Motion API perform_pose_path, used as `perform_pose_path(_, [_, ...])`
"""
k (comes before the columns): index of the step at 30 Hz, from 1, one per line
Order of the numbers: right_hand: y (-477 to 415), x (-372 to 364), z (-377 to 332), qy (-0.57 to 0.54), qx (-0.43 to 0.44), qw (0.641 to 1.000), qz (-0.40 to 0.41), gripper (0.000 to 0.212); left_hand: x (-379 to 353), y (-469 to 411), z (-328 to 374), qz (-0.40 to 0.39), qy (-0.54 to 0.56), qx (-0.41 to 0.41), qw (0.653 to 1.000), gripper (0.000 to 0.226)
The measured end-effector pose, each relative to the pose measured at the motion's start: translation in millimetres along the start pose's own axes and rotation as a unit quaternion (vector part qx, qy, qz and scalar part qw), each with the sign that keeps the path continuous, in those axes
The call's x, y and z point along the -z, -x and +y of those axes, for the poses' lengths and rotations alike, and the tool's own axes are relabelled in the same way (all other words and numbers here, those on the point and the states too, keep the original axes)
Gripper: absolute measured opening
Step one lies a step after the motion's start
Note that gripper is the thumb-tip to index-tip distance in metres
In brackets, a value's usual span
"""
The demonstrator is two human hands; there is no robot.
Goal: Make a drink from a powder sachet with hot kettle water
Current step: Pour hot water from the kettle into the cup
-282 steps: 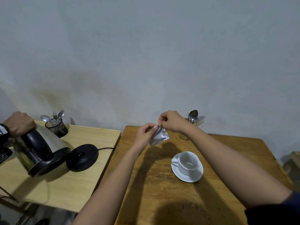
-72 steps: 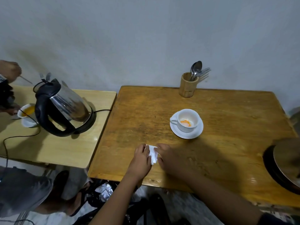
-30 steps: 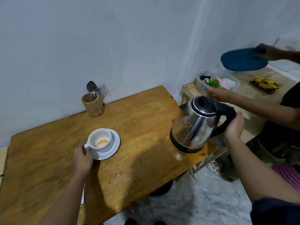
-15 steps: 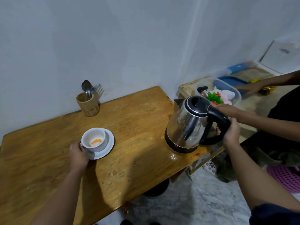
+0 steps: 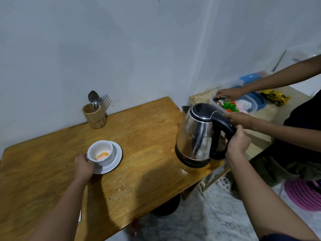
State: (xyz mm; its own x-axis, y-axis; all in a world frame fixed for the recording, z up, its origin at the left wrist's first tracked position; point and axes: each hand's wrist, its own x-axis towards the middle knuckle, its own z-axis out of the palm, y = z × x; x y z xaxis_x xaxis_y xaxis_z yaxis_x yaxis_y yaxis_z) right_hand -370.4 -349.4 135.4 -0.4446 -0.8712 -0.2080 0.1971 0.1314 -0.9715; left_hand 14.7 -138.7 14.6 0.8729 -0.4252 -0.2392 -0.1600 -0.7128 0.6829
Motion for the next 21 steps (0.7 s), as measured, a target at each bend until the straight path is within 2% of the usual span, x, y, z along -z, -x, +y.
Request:
perform_pose_path(7, [15,-10,-20,-0.007,-0.002,1.000,-0.009,0.015,9,2,-1,-0.050,0.035,-0.024,0.998,0.030])
perform_pose_path(13, [33,-40,-42,0.029,0.045,0.998,-0.040,0.019,20,3,-2,-0.102,0.055,-0.036,0.993,0.028])
perform_pose_path(21, [77,-93,-23,0.101,0.073,0.986,-0.113,0.031,36,5,2,-0.138,0.039,-0.080,0.986,0.027])
